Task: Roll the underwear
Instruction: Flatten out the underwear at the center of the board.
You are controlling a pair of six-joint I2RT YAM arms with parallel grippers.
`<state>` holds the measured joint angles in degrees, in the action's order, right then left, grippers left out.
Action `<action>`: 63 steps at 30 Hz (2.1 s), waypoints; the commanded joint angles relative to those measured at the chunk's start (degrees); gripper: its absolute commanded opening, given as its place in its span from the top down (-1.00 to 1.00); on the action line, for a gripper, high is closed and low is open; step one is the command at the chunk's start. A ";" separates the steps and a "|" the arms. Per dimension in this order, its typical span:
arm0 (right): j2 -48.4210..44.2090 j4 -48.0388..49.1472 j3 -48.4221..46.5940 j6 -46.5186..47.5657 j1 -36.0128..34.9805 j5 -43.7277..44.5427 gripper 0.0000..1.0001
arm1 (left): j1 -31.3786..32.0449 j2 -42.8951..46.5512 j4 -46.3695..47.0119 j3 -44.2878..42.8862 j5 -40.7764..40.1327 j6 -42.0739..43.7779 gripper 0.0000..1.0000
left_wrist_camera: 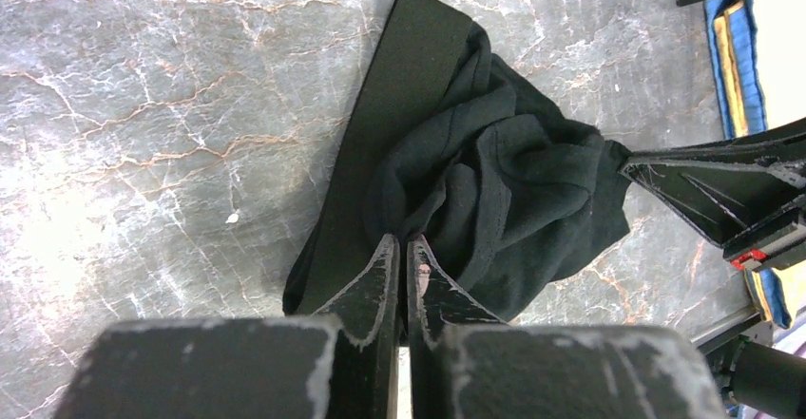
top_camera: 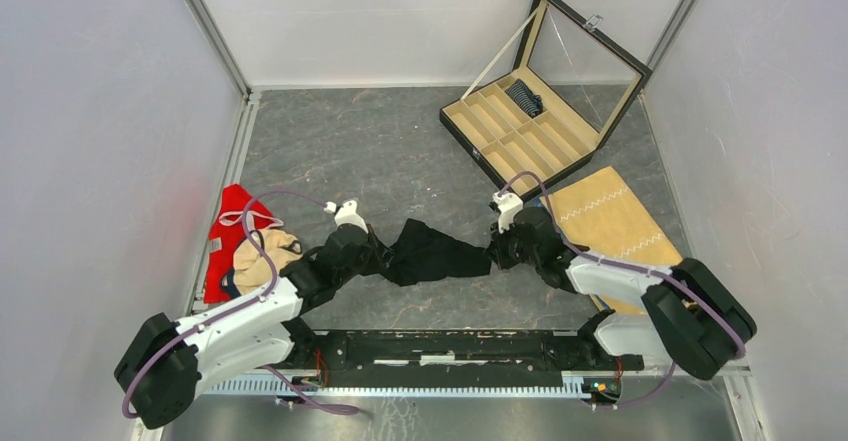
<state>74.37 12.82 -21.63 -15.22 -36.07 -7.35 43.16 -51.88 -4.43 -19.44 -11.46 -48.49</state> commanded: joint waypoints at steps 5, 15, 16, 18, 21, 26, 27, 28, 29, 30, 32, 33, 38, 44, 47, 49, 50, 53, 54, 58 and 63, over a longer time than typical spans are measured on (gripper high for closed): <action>-13.84 -5.01 -6.52 2.22 0.00 5.72 1.00 | -0.50 -1.61 -0.61 -10.48 -3.60 2.41 0.96; -23.61 -17.25 -27.73 9.17 0.13 16.77 1.00 | -4.49 -3.99 -5.20 -31.73 -8.34 9.48 0.96; -25.08 -17.86 -27.26 8.92 0.11 17.00 1.00 | -4.56 -3.31 -5.16 -31.64 -8.54 9.55 0.96; -27.59 -19.84 -24.88 7.85 0.08 17.22 1.00 | -4.50 -0.49 -5.20 -29.44 -8.80 8.67 0.96; -32.67 -23.13 -16.80 3.27 0.06 17.78 0.97 | -4.50 3.60 -5.25 -20.81 -7.59 5.11 0.77; -41.37 -26.00 2.37 -9.92 0.09 14.06 0.39 | -4.48 9.90 -4.50 -1.42 -0.02 -5.73 0.18; -43.01 -25.76 5.63 -12.19 0.07 13.01 0.26 | -4.48 11.32 -4.00 2.65 1.62 -8.15 0.06; -45.13 -25.59 8.91 -14.42 0.05 12.29 0.18 | -4.48 12.84 -3.20 6.13 3.17 -10.57 -0.07; -46.70 -25.14 11.63 -16.16 0.05 11.76 0.12 | -4.48 14.65 -2.76 9.31 4.12 -12.56 -0.22; -48.31 -25.17 12.92 -17.15 0.05 12.02 0.08 | -4.48 16.48 -2.78 11.50 4.87 -14.30 -0.31; -49.92 -25.62 13.26 -17.54 0.09 13.53 0.01 | -4.48 20.46 -4.65 13.18 4.61 -16.04 -0.54; -49.90 -26.02 12.31 -16.93 0.06 14.65 -0.02 | -4.50 21.97 -6.27 12.78 3.75 -16.13 -0.62; -44.17 -25.82 5.97 -11.12 0.04 16.68 -0.27 | -4.48 23.10 -15.32 4.60 -5.32 -12.34 -0.76; -34.65 -20.21 1.16 -8.54 0.08 18.87 -0.51 | -4.72 10.14 -11.43 -5.13 -10.52 -3.62 -0.82; -27.03 -16.77 -2.15 -8.50 0.71 20.83 -0.55 | -6.43 -0.03 -7.63 -10.88 -11.10 1.35 -0.85; -21.85 -14.16 -4.00 -9.46 3.21 20.36 -0.56 | -9.49 -6.82 -5.52 -14.73 -10.23 4.32 -0.85; -19.52 -11.78 -4.52 -10.04 5.30 18.58 -0.56 | -11.42 -9.92 -3.97 -16.09 -9.22 5.38 -0.85; -13.50 -5.70 -5.45 -12.20 10.88 13.71 -0.54 | -18.10 -17.46 2.33 -17.96 -2.38 6.50 -0.83; -11.72 -4.70 -6.09 -12.58 12.24 12.50 -0.53 | -19.88 -19.35 4.03 -18.26 -0.19 6.48 -0.82; -5.31 -1.03 -8.71 -13.55 15.43 7.49 -0.44 | -23.64 -26.53 10.71 -20.03 4.80 8.40 -0.74; 0.67 2.59 -9.68 -14.92 16.05 3.49 -0.35 | -24.56 -32.67 16.40 -20.84 8.50 9.69 -0.63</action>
<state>72.12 9.15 -28.73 -28.25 -20.32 0.69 19.07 -81.62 3.31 -37.87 -7.94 -42.94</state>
